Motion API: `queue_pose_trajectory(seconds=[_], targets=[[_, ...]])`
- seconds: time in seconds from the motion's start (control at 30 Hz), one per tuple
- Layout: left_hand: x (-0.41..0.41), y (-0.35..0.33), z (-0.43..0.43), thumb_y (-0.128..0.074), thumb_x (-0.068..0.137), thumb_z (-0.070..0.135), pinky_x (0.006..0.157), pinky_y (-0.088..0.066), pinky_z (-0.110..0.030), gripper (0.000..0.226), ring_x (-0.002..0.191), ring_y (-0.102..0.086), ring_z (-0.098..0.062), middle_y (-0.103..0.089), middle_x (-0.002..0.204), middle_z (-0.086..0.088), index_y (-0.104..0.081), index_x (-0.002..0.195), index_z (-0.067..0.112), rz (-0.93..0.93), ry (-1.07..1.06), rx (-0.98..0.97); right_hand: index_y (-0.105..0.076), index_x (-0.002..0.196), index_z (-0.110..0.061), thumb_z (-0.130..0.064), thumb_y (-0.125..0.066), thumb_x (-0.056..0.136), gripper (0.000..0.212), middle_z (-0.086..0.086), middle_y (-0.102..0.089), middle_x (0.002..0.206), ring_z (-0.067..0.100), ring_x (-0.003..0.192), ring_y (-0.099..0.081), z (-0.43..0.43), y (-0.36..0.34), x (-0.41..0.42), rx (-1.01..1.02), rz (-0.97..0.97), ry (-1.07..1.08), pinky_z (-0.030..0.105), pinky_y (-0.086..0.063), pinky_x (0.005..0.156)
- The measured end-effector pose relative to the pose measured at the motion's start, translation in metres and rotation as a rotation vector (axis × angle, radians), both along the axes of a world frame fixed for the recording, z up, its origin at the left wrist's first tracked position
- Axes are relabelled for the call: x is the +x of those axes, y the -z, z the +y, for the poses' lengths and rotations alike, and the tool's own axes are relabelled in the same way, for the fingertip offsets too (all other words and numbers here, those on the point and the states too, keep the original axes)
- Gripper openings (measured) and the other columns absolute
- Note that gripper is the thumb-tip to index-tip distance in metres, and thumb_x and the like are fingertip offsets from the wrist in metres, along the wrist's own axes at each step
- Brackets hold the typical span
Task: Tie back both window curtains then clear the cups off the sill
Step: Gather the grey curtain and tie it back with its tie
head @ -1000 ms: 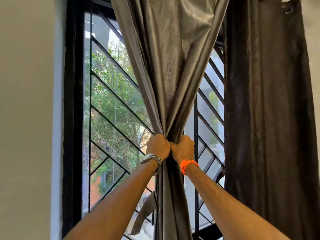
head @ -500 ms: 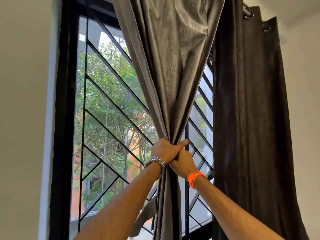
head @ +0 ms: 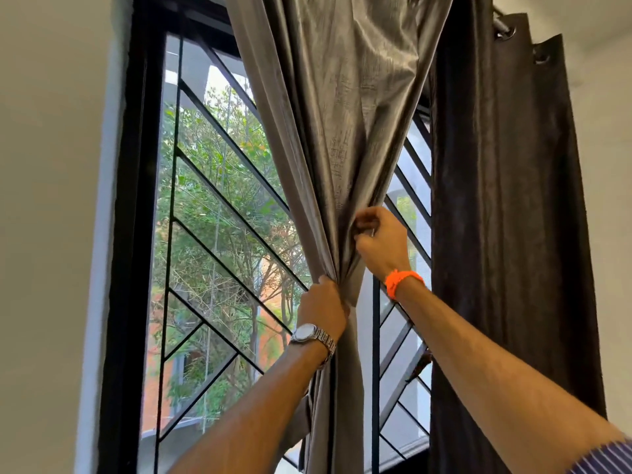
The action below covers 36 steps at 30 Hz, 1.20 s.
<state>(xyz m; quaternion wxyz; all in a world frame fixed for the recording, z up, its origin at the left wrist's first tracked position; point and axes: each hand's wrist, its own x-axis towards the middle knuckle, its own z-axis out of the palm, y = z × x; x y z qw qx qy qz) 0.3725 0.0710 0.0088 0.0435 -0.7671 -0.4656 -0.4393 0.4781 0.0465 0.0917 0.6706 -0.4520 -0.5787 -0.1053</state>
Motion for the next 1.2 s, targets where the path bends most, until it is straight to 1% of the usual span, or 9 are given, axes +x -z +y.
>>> queue_pose_trajectory(seconds=[0.2,0.3,0.37,0.57,0.63,0.77,0.9,1.0,1.2], targets=[[0.001,-0.004,0.005,-0.054,0.090,0.007,0.078,-0.049,-0.043,0.029,0.104,-0.062,-0.042,-0.064,0.111,-0.022,-0.047,0.117,-0.001,-0.034,-0.022,-0.007,-0.053,0.121,-0.005,-0.016,-0.069,0.082,0.044,0.010,-0.065,0.106,0.019,0.093,-0.061,0.029,-0.006,-0.007,-0.052,0.190,0.021,0.023,-0.045,0.079],[0.006,-0.004,0.009,-0.063,0.084,0.009,0.068,-0.049,-0.041,0.090,0.091,-0.066,-0.041,-0.065,0.110,-0.020,-0.003,0.152,0.006,-0.158,0.015,0.031,-0.044,0.131,-0.005,-0.034,-0.074,0.080,0.065,0.011,-0.065,0.110,0.026,0.106,-0.062,0.037,-0.019,-0.007,-0.063,0.246,-0.011,0.028,-0.048,0.087],[0.006,-0.002,0.005,-0.066,0.078,0.004,0.057,-0.043,-0.036,0.116,0.078,-0.066,-0.039,-0.065,0.110,-0.021,0.023,0.150,0.019,-0.217,0.058,0.085,-0.040,0.136,-0.004,-0.037,-0.075,0.079,0.075,0.016,-0.061,0.124,0.030,0.118,-0.056,0.042,-0.031,-0.003,-0.075,0.257,0.034,0.034,-0.046,0.097],[0.003,0.003,0.000,-0.064,0.077,0.004,0.055,-0.043,-0.036,0.123,0.071,-0.065,-0.038,-0.050,0.139,-0.021,0.037,0.143,0.027,-0.164,0.043,0.172,-0.067,0.105,-0.004,-0.022,-0.071,0.081,0.030,0.016,-0.069,0.092,0.030,0.096,-0.065,0.040,-0.061,-0.002,-0.017,0.266,0.089,0.033,-0.052,0.086],[0.000,0.002,-0.001,-0.060,0.077,0.004,0.052,-0.043,-0.036,0.120,0.069,-0.065,-0.037,-0.051,0.139,-0.020,0.038,0.141,0.027,-0.144,0.024,0.180,-0.069,0.080,-0.007,-0.016,-0.065,0.080,0.010,0.015,-0.068,0.075,0.030,0.078,-0.064,0.036,-0.061,-0.015,0.045,0.132,0.137,0.031,-0.050,0.069],[-0.010,0.005,-0.010,-0.055,0.080,0.007,0.055,-0.045,-0.036,0.112,0.071,-0.066,-0.036,-0.053,0.139,-0.017,0.035,0.143,0.026,-0.166,0.019,0.155,-0.058,0.063,-0.005,-0.013,-0.057,0.076,0.015,0.012,-0.057,0.058,0.029,0.061,-0.053,0.026,-0.060,-0.051,0.098,-0.088,0.235,0.035,-0.043,0.055],[-0.033,0.009,-0.013,-0.054,0.081,0.012,0.061,-0.047,-0.037,0.104,0.076,-0.066,-0.038,-0.064,0.119,-0.017,0.024,0.150,0.016,-0.189,-0.018,0.140,-0.033,0.051,-0.013,-0.010,-0.055,0.073,0.032,0.001,-0.030,0.047,0.028,0.058,-0.034,0.018,-0.060,-0.089,0.159,-0.138,0.188,0.032,-0.028,0.056],[-0.058,0.009,-0.012,-0.055,0.081,0.015,0.061,-0.051,-0.039,0.104,0.075,-0.067,-0.037,-0.068,0.103,-0.015,0.022,0.150,0.014,-0.211,-0.058,0.146,-0.044,0.056,-0.007,-0.011,-0.054,0.072,0.020,0.005,-0.036,0.051,0.030,0.055,-0.039,0.016,-0.060,-0.116,0.188,-0.134,0.143,0.033,-0.029,0.054],[-0.116,-0.001,-0.025,-0.058,0.085,0.015,0.076,-0.047,-0.043,0.093,0.098,-0.064,-0.040,-0.065,0.114,-0.014,0.004,0.153,0.009,-0.330,-0.092,0.085,-0.025,0.049,-0.014,-0.015,-0.050,0.068,0.032,0.007,-0.032,0.058,0.026,0.060,-0.029,0.005,-0.052,-0.202,0.243,-0.163,0.033,0.034,-0.021,0.058]])
